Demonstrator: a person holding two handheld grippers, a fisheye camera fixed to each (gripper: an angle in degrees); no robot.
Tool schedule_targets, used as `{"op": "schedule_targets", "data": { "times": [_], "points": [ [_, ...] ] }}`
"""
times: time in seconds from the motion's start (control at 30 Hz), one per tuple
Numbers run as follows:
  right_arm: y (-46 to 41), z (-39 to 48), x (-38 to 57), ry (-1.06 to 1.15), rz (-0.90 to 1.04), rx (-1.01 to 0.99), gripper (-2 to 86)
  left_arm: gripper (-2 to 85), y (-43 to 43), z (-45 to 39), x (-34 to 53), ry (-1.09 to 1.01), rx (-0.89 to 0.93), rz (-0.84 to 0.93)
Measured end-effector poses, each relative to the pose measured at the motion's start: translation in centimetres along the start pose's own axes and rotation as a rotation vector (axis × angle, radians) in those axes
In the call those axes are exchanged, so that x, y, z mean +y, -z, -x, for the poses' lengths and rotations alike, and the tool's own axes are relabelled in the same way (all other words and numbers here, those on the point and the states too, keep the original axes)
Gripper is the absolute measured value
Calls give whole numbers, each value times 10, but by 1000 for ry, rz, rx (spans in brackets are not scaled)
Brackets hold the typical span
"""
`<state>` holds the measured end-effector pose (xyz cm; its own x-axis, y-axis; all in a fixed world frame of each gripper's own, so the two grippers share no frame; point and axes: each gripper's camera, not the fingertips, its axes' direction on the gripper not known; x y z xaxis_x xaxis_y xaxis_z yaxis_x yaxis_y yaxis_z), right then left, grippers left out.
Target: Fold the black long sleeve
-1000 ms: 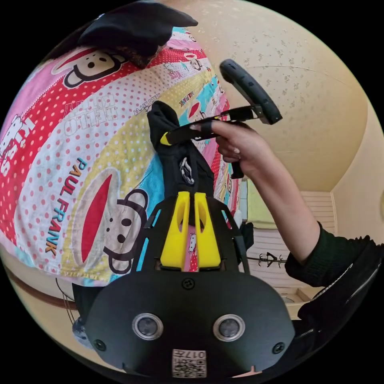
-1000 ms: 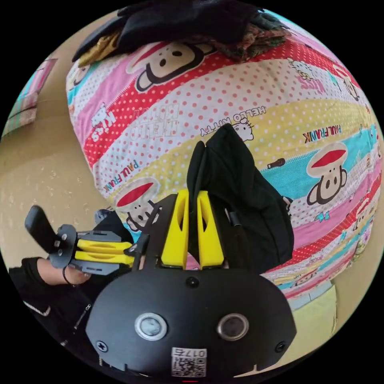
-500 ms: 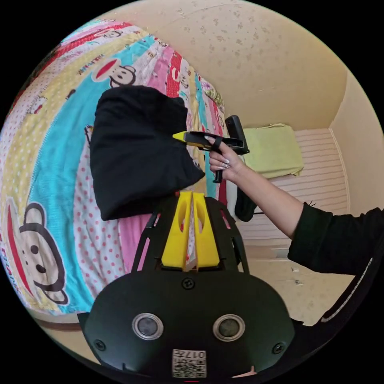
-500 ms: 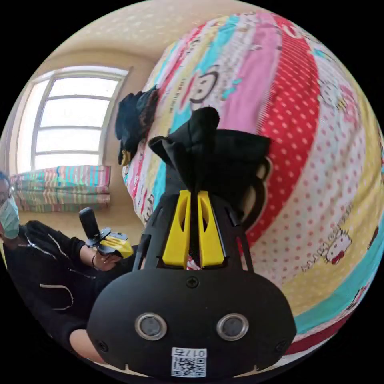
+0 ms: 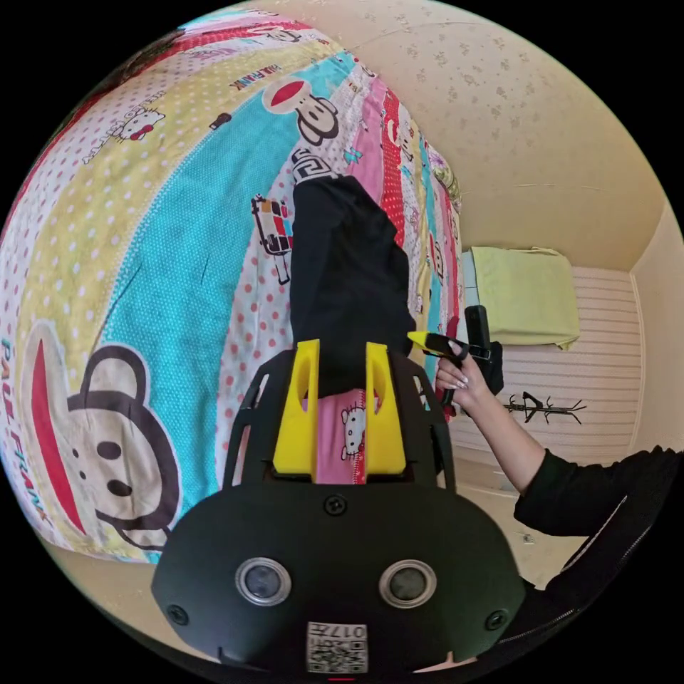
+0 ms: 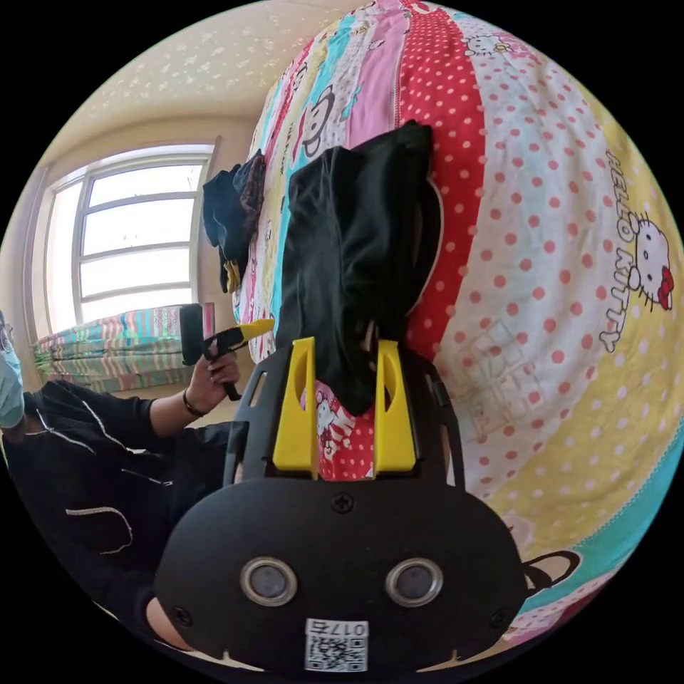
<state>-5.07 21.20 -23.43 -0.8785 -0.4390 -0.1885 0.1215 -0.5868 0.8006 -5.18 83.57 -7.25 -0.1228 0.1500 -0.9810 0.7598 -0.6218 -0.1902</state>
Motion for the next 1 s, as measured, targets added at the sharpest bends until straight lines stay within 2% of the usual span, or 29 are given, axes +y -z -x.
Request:
{"op": "schedule_targets", "data": {
  "times": [0.1,0.17,0.23,0.3,0.4,0.47,0.53,0.67,0.83,1.0],
  "points": [
    [3,25,11,-41,-21,47,53,50,-26,11,-29,-4,-26,138],
    [22,55,19,-54,-108,-50,44,36,-25,13,-43,7,-53,169],
    [37,79,27,-69,-175,-112,42,32,-10,-1,-61,-102,-127,191],
    [42,95,32,-125,-180,-73,42,32,1,-7,-66,-168,-155,202],
    [26,93,38,-207,-110,-21,50,36,8,13,-67,-104,-105,226],
    [29,90,48,-207,-196,-173,71,41,13,27,-66,-43,-57,212],
    [47,102,59,-195,-308,-230,86,66,29,39,-69,-23,28,160],
    [65,126,83,-273,-349,-157,117,81,46,59,-75,30,78,104],
    [57,137,96,-311,-456,-397,140,107,28,88,-84,130,209,186],
    [53,160,72,-327,-561,-507,138,129,14,98,-93,171,300,196]
  ]
}}
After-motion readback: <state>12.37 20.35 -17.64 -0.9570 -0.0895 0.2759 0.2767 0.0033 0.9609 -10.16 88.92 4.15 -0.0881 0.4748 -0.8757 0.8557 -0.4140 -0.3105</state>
